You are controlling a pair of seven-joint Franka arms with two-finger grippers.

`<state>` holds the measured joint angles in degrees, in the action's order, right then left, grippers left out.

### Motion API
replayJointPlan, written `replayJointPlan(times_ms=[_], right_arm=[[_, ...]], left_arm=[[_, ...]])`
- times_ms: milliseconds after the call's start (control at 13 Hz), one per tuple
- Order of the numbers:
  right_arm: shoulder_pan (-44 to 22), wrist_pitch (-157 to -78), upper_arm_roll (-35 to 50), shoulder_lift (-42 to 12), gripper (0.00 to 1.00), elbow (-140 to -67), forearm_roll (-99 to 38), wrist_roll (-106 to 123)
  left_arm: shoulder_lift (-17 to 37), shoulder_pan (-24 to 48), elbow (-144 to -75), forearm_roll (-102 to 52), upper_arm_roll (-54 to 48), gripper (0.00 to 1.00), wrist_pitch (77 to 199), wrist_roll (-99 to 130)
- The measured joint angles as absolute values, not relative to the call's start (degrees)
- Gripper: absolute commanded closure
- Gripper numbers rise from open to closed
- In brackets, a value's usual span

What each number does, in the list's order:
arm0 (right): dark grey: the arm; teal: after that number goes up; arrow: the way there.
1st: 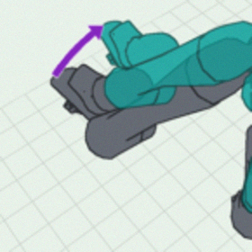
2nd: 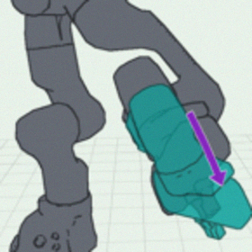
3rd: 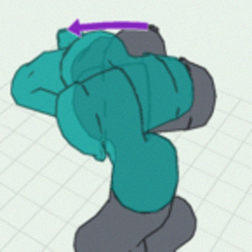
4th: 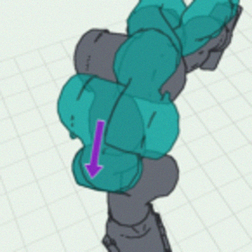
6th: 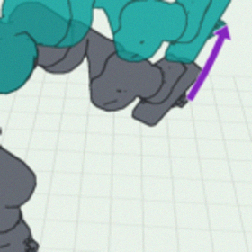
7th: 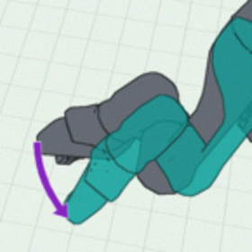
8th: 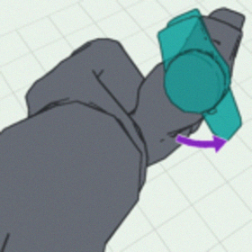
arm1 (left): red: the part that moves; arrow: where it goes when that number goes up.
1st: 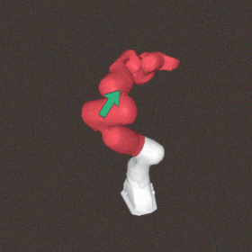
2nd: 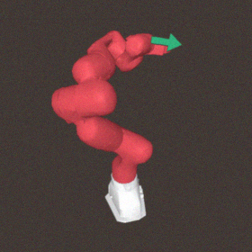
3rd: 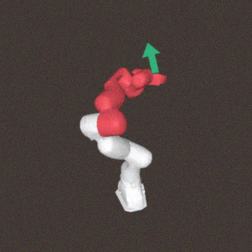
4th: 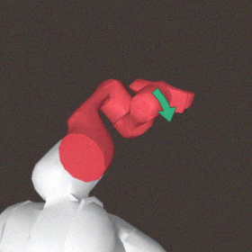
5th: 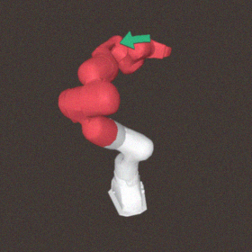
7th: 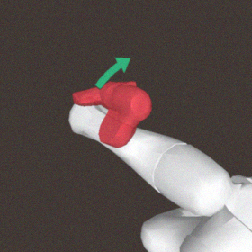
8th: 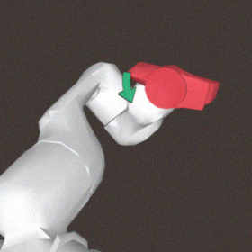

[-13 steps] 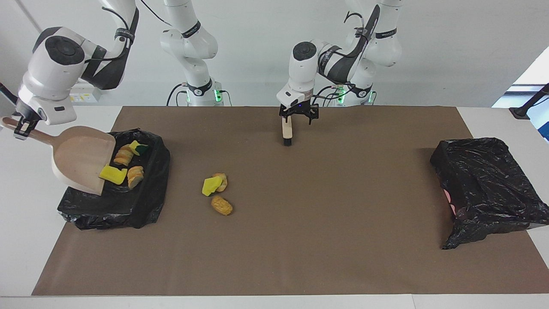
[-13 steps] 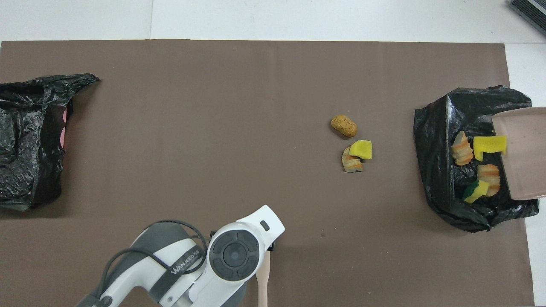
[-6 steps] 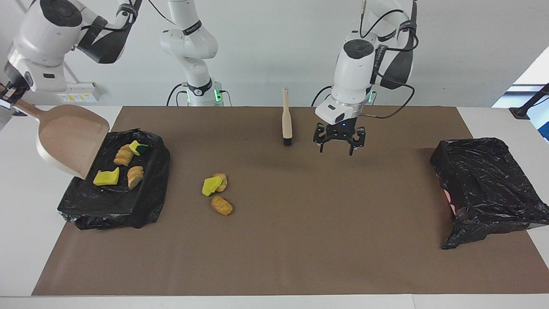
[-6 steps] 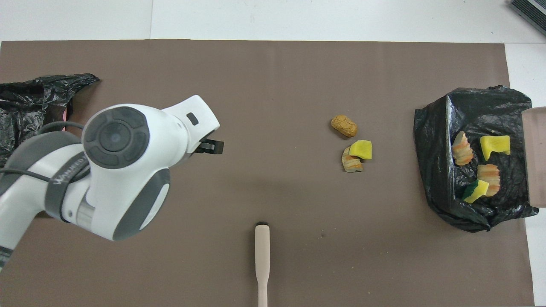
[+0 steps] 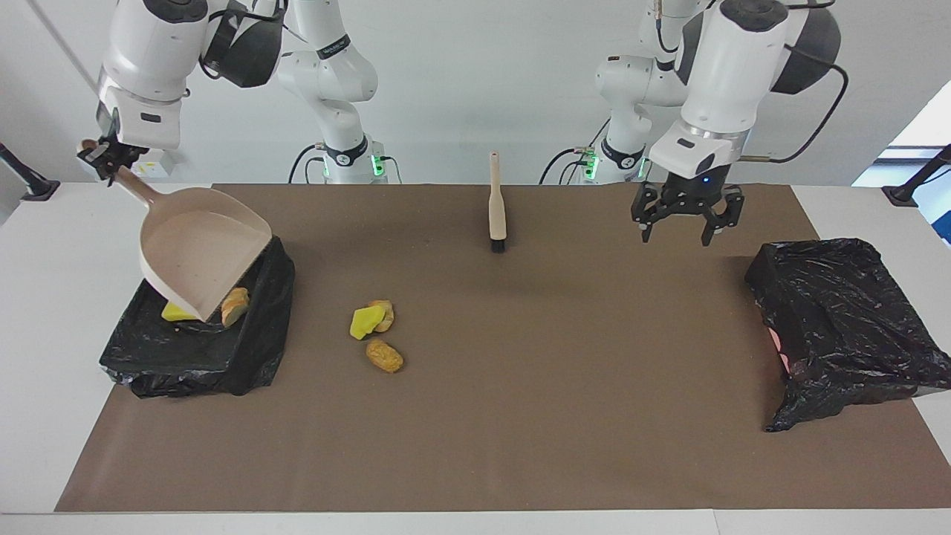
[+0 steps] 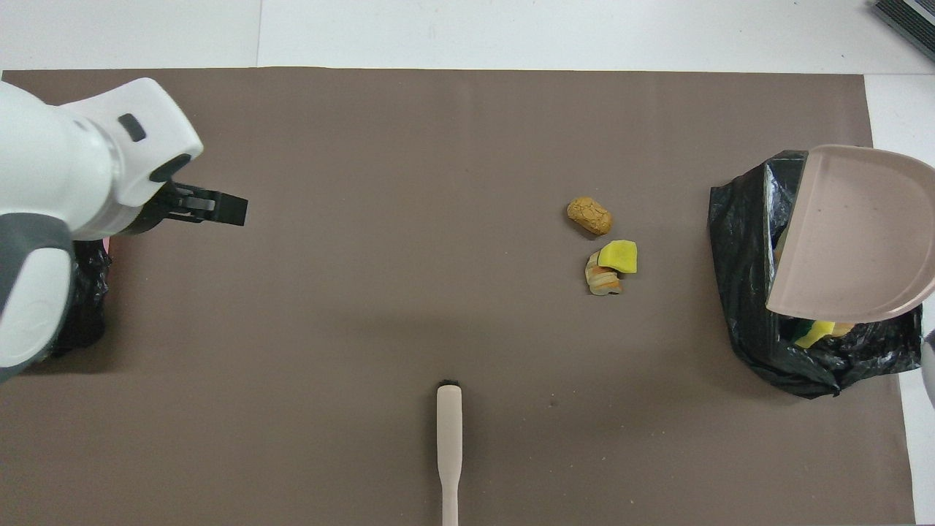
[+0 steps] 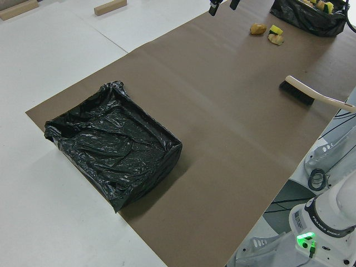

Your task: Sweep and dump trash in bin

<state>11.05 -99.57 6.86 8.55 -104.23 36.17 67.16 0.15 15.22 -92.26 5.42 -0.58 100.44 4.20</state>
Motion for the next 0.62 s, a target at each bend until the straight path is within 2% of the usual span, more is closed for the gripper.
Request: replayJointPlan(times_ms=[231, 462, 616], right_arm=[[4.5, -96.5, 7.3, 8.0, 1.0, -104.2, 29.0, 49.0], [-3.1, -95.6, 7.8, 5.9, 1.0, -103.2, 20.4, 28.6], [-8.1, -95.6, 7.9, 2.3, 1.0, -101.7, 16.9, 15.9]], left_arm=[[-4.7, 13.0, -91.8, 4.9, -0.1, 0.0, 91.8, 0.7], [-5.1, 10.9, -91.8, 1.4, 0.2, 0.0, 90.8, -4.4], [-4.5, 9.6, -91.7, 0.9, 0.5, 0.0, 90.8, -6.7]])
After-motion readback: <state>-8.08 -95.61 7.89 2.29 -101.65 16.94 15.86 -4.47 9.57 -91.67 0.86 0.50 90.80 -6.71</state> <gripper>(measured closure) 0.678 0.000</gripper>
